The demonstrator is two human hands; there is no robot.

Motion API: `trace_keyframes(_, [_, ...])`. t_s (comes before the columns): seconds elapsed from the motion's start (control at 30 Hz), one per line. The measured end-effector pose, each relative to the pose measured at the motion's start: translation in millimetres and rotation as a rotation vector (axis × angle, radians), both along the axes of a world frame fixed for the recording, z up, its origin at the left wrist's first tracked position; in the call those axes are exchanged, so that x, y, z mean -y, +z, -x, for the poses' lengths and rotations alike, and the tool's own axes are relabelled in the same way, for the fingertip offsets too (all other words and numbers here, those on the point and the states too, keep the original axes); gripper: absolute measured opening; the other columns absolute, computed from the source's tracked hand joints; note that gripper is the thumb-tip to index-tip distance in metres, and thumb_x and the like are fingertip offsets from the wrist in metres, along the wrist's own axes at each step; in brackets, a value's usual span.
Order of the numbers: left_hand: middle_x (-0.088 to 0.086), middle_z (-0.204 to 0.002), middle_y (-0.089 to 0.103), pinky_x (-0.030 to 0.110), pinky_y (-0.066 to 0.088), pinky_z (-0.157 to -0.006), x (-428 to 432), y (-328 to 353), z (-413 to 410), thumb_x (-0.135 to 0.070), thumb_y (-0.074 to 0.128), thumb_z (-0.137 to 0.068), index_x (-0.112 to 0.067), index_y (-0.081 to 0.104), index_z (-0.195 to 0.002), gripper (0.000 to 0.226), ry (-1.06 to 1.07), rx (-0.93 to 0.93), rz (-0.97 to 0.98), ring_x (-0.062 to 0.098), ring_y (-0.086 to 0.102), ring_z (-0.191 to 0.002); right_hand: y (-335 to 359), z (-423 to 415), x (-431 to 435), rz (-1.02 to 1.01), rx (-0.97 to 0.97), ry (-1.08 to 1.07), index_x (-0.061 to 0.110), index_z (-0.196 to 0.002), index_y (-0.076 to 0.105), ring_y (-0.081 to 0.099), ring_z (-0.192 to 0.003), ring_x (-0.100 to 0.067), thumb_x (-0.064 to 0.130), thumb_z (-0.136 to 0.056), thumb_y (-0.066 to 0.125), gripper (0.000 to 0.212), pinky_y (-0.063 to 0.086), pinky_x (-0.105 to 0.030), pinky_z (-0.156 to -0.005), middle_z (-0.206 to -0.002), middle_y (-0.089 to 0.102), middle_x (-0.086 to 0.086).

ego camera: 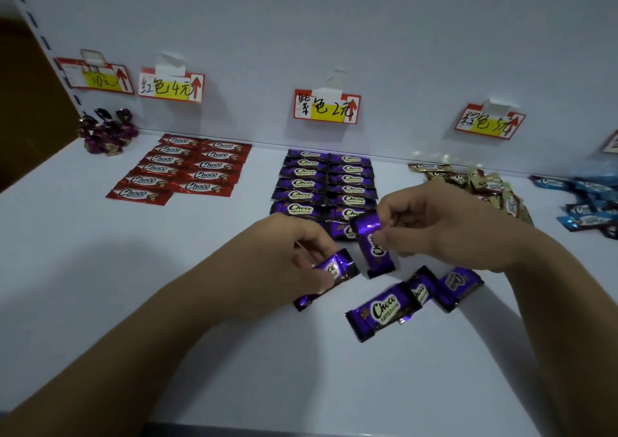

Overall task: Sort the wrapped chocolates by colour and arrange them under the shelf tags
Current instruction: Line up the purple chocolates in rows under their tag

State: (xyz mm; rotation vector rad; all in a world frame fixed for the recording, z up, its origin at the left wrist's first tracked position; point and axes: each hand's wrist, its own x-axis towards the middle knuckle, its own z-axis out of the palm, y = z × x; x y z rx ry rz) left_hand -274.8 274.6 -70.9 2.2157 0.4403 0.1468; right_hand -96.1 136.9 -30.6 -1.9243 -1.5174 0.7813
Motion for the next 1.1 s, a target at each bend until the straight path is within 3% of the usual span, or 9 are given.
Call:
trace_keyframes(0.1, [-0.011,-0.071,0.07,0.009,0.046,-0.06,-2,4,-2,-0.017,0.071,-0.084,-0.031,0.065,-0.087,0.016,0.054,0.054,0.169,-0.001,0.062,-0.064,-1,-2,0,-0.03,-0.001,-0.03,0.009,-0.083,0.063,0.063,-0.08,-0.039,0.018,-0.084,0.067,0.011,0.054,-0.043,-0.076,-0.082,0.068,-0.017])
trace_keyframes(0.17, [-0.008,-0.074,0.072,0.012,0.049,-0.062,-1,6,-2,-0.017,0.069,-0.086,-0.031,0.067,-0.091,0.015,0.094,0.098,0.241,0.002,0.066,-0.068,0,-3,0,-0.06,-0.021,-0.069,0.009,-0.082,0.061,0.066,-0.076,-0.03,0.005,-0.083,0.069,0.009,0.056,-0.031,-0.071,-0.078,0.069,-0.011])
trace_keyframes(0.3, [-0.006,-0.076,0.072,0.013,0.047,-0.051,-1,12,-1,-0.015,0.067,-0.087,-0.035,0.073,-0.093,0.021,0.193,0.196,0.317,0.001,0.063,-0.062,5,0,1,-0.06,0.147,-0.059,0.019,-0.077,0.064,0.065,-0.066,-0.009,0.008,-0.08,0.072,0.014,0.053,-0.019,-0.067,-0.072,0.069,0.005])
trace_keyframes(0.43, [-0.013,-0.078,0.07,0.015,0.05,-0.057,-10,14,5,-0.022,0.068,-0.088,-0.038,0.073,-0.094,0.018,0.212,0.134,0.178,0.001,0.062,-0.074,5,13,-3,-0.118,0.316,-0.039,0.025,-0.073,0.067,0.063,-0.07,-0.002,0.015,-0.076,0.074,0.013,0.049,-0.014,-0.068,-0.071,0.068,0.014])
trace_keyframes(0.53, [-0.009,-0.075,0.068,0.01,0.044,-0.056,-12,13,6,-0.025,0.07,-0.085,-0.036,0.072,-0.092,0.013,0.186,0.1,0.087,0.0,0.058,-0.066,3,25,-6,-0.014,0.335,0.048,0.028,-0.075,0.07,0.063,-0.07,0.001,0.026,-0.074,0.079,0.01,0.049,-0.014,-0.065,-0.073,0.068,0.016])
trace_keyframes(0.67, [-0.025,-0.099,0.055,0.016,0.036,-0.075,-18,9,8,-0.036,0.064,-0.087,-0.046,0.064,-0.106,0.021,0.135,0.023,-0.328,-0.005,0.045,-0.097,8,12,-2,-0.053,0.387,-0.005,0.036,-0.078,0.07,0.06,-0.075,0.004,0.03,-0.076,0.077,0.01,0.046,-0.014,-0.068,-0.075,0.066,0.017])
trace_keyframes(0.8, [-0.023,-0.101,0.06,0.008,0.034,-0.07,-28,16,19,-0.022,0.063,-0.088,-0.045,0.063,-0.104,0.028,0.165,0.217,-0.3,-0.009,0.047,-0.097,13,0,4,-0.04,0.431,-0.065,0.039,-0.076,0.069,0.057,-0.073,0.002,0.033,-0.073,0.078,0.011,0.043,-0.011,-0.065,-0.068,0.064,0.02])
trace_keyframes(0.93, [-0.02,-0.09,0.062,0.007,0.037,-0.064,-39,12,24,-0.021,0.067,-0.086,-0.041,0.067,-0.099,0.024,0.075,0.104,-0.376,-0.006,0.051,-0.092,5,9,0,0.066,0.384,0.01,0.038,-0.083,0.069,0.058,-0.069,0.002,0.044,-0.068,0.079,0.02,0.044,-0.012,-0.061,-0.075,0.065,0.022])
trace_keyframes(1.1, [-0.021,-0.089,0.061,0.003,0.035,-0.071,-36,7,21,-0.028,0.074,-0.08,-0.039,0.07,-0.099,0.023,-0.022,0.027,-0.426,-0.004,0.049,-0.093,-3,18,-6,0.111,0.421,0.054,0.04,-0.092,0.066,0.053,-0.078,0.008,0.045,-0.071,0.079,0.026,0.039,-0.007,-0.064,-0.074,0.057,0.022])
